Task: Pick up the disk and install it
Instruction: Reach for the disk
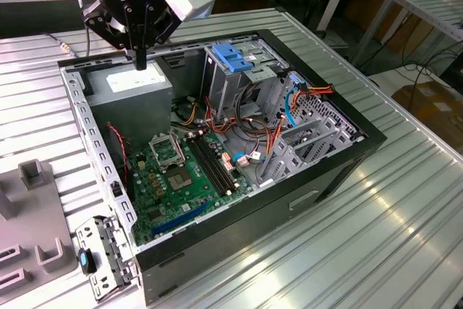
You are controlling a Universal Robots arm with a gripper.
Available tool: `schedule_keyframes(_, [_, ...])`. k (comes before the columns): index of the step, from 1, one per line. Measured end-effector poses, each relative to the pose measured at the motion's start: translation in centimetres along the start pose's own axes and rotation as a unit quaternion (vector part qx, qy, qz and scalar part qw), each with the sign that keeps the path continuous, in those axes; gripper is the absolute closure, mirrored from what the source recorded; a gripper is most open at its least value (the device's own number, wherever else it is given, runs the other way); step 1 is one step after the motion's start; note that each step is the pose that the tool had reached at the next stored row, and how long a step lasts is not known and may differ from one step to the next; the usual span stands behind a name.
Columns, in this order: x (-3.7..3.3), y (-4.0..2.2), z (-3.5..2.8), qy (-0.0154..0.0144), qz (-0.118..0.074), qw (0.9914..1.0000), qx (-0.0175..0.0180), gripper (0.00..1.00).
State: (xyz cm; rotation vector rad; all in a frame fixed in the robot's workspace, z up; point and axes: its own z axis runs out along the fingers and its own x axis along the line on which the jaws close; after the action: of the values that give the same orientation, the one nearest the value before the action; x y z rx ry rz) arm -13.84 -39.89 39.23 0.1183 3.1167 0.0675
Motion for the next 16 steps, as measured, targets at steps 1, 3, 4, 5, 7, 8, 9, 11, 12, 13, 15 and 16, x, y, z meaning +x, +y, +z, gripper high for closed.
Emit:
schedule_keyframes(1, [0.04,0.00,0.00,0.0000,0.000,1.00000,0.0000,0.89])
schedule_keyframes(3, [0.15,-0.01,-0.01,0.0002,0.000,1.00000,0.0000,0.89])
schedule_keyframes(4, [0.19,-0.02,0.00,0.0003,0.000,1.00000,0.0000,0.89])
schedule_keyframes(5, [0.22,-0.02,0.00,0.0004,0.000,1.00000,0.0000,0.89])
schedule_keyframes(7, [0.28,-0.02,0.00,0.0005,0.000,1.00000,0.0000,0.89])
schedule_keyframes(8, [0.31,-0.02,0.00,0.0006,0.000,1.00000,0.0000,0.89])
schedule_keyframes(9, [0.33,-0.03,0.00,0.0006,0.000,1.00000,0.0000,0.89])
schedule_keyframes(11, [0.44,-0.04,0.01,0.0008,0.000,1.00000,0.0000,0.89])
schedule_keyframes(12, [0.47,-0.04,0.01,0.0009,0.000,1.00000,0.0000,0.89])
schedule_keyframes(13, [0.50,-0.04,0.01,0.0009,0.000,1.00000,0.0000,0.89])
schedule_keyframes(15, [0.55,-0.04,0.02,0.0010,0.000,1.00000,0.0000,0.89])
schedule_keyframes(16, [0.56,-0.05,0.02,0.0011,0.000,1.00000,0.0000,0.89])
